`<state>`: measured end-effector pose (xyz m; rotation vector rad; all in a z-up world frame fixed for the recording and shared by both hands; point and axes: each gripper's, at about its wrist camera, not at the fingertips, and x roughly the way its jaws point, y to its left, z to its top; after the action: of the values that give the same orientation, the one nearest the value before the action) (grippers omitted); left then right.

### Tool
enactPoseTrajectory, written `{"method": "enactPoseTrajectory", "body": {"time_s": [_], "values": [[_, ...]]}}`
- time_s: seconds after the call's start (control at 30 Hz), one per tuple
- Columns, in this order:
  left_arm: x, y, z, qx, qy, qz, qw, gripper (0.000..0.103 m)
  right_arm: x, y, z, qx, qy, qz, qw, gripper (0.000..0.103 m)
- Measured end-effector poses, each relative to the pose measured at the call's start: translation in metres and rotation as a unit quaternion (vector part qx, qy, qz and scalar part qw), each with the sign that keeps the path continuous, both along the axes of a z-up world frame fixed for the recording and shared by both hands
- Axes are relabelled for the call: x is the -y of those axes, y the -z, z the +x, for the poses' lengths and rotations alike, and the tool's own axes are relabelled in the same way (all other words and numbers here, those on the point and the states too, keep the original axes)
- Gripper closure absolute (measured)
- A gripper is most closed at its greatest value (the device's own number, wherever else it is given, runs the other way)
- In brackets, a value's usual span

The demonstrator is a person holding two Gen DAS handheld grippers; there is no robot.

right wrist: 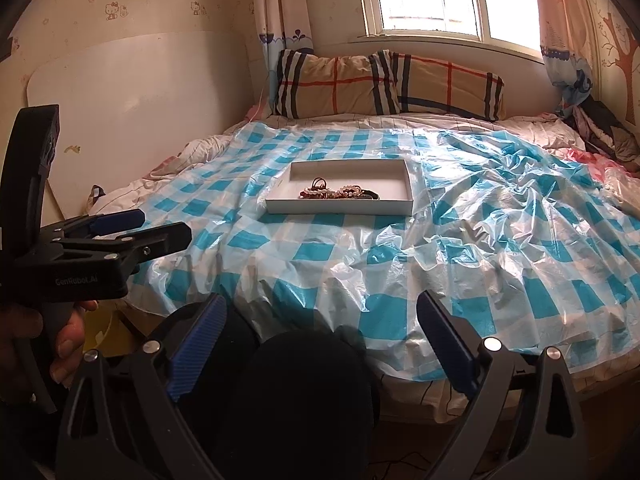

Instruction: Organize jewelry

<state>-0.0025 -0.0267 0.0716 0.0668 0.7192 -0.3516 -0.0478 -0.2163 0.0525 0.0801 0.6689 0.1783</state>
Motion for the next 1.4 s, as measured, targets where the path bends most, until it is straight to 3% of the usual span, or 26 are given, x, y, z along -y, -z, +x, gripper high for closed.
{"method": "enactPoseTrajectory", "body": {"time_s": [0.2, 0.5, 0.83, 1.03, 1.4], "values": [[0.005, 0.014, 0.019, -0.017, -0.001, 0.001, 0.9999, 0.008, 0.010, 0.012, 0.030, -0.008, 0.025, -0.012, 1.000, 0.008], [0.018, 0.032, 0.047, -0.029, 0.001, 0.011, 0.9995, 0.008, 0.050, 0.025, 0.117, -0.008, 0.080, -0.016, 0.997, 0.008], [0.028, 0.053, 0.090, -0.043, -0.001, 0.018, 0.9989, 0.008, 0.057, 0.061, 0.183, -0.038, 0.079, -0.013, 0.996, 0.008], [0.033, 0.058, 0.106, -0.043, -0.003, 0.018, 0.9989, 0.008, 0.055, 0.066, 0.204, -0.041, 0.072, -0.007, 0.997, 0.008], [0.033, 0.056, 0.110, -0.038, -0.004, 0.016, 0.9991, 0.008, 0.048, 0.061, 0.196, -0.035, 0.062, -0.004, 0.997, 0.008]]}}
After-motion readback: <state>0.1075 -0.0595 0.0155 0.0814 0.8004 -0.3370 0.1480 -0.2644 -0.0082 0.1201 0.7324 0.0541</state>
